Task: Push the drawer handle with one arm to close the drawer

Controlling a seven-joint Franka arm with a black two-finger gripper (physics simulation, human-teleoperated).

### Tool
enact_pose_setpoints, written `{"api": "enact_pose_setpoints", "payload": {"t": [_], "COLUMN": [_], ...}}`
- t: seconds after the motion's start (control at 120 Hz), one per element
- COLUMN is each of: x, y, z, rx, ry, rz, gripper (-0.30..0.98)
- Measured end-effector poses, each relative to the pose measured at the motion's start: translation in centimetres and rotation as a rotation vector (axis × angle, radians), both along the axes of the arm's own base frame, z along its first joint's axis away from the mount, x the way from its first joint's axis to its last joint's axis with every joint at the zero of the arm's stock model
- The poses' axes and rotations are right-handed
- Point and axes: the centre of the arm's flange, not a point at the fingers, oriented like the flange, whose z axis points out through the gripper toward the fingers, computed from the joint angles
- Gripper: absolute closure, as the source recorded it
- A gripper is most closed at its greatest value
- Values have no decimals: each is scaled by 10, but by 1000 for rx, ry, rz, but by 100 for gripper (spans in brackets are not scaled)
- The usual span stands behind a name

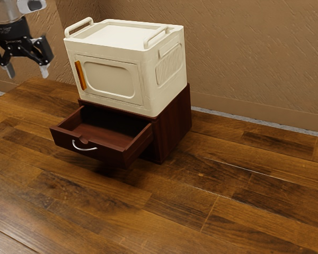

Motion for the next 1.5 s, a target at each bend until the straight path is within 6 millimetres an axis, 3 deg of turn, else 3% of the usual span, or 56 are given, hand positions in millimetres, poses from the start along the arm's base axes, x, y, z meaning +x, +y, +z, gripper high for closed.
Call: {"api": "enact_pose_setpoints", "payload": {"t": [0.125, 0.208, 0.292, 0.358, 0.408, 0.467, 0.575, 0.692, 0.858, 0.95, 1.2, 1.5], "x": [-10, -38, -59, -59, -55, -41, -26, -6, 19, 16, 34, 46], "y": [1, 0, -5, -4, 2, 11, 16, 17, 16, 11, 6, 4], "z": [-10, -19, -60, -101, -122, -161, -229, -262, -284, -299, -326, -326], "rx": [-7, -19, -35, -35, -18, 15, 50, 74, 92, 89, 95, 116], "ry": [1, -28, -2, 37, 54, 92, 114, 52, -40, -64, -114, -161], "rz": [2, -1, -1, 7, 18, 27, 7, -22, -62, -99, -221, -336], "gripper": [0, 0, 2, 17, 31, 45, 61, 70, 75, 77, 78, 78]}}
